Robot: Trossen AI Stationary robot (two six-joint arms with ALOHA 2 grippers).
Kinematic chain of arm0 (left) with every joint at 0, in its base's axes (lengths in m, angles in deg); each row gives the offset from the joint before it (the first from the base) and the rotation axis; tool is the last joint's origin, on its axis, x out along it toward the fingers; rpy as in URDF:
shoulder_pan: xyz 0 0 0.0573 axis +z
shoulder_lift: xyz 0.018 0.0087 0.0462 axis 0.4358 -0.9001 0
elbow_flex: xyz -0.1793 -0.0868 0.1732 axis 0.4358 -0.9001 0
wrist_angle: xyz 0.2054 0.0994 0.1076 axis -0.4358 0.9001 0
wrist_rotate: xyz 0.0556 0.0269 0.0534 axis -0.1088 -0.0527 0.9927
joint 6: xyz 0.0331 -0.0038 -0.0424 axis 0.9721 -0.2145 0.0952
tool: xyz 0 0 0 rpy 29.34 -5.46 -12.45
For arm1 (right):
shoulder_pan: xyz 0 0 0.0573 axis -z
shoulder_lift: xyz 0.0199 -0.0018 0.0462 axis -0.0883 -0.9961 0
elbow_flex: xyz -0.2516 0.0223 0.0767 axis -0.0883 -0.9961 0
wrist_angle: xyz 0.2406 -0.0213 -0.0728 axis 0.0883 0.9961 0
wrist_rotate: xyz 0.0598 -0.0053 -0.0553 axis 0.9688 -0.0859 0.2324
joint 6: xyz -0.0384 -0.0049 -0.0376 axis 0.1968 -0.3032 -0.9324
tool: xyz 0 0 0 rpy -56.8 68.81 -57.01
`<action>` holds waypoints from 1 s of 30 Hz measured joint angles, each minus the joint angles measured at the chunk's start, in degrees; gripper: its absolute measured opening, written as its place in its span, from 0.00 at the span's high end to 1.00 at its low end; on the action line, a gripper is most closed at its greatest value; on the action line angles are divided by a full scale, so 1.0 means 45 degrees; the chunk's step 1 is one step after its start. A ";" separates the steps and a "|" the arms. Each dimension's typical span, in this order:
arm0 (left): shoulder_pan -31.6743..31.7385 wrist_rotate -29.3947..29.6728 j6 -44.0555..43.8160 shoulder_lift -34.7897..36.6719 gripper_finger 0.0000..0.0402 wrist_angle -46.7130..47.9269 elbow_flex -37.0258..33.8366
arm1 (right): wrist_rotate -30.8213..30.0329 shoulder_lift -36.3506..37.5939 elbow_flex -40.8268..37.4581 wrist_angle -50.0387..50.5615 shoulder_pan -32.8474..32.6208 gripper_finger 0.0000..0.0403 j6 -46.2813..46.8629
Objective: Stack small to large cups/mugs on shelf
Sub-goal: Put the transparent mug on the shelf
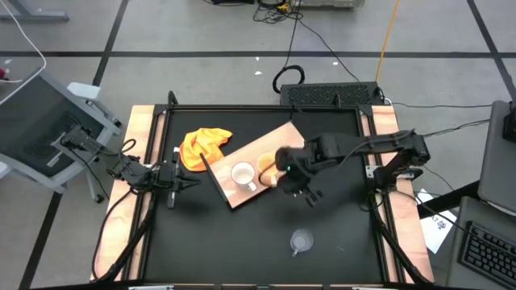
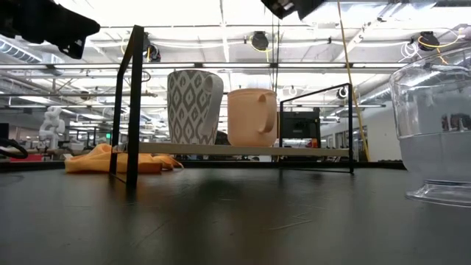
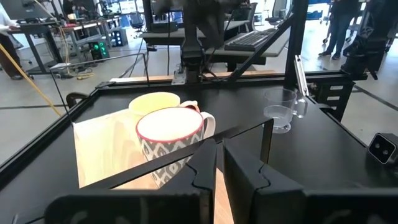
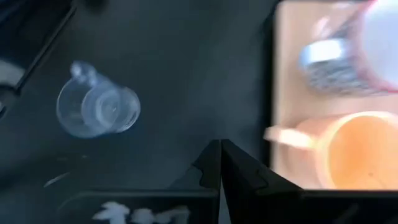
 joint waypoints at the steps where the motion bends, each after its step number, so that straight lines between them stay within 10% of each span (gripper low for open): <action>1: 0.0000 0.0000 0.0010 0.0000 0.92 -0.0054 0.0000 | 0.0000 0.0004 -0.0281 -0.0007 -0.0155 1.00 -0.0005; 20: 0.0005 0.0000 0.0094 -0.0005 0.92 -0.0992 0.0000 | -0.0028 0.6116 -1.0619 -1.2277 -0.1075 1.00 0.3644; 30: 0.0000 0.0000 0.0079 -0.0010 0.92 -0.0991 0.0000 | 0.0065 0.6936 -1.2305 -1.3434 -0.2177 1.00 0.4251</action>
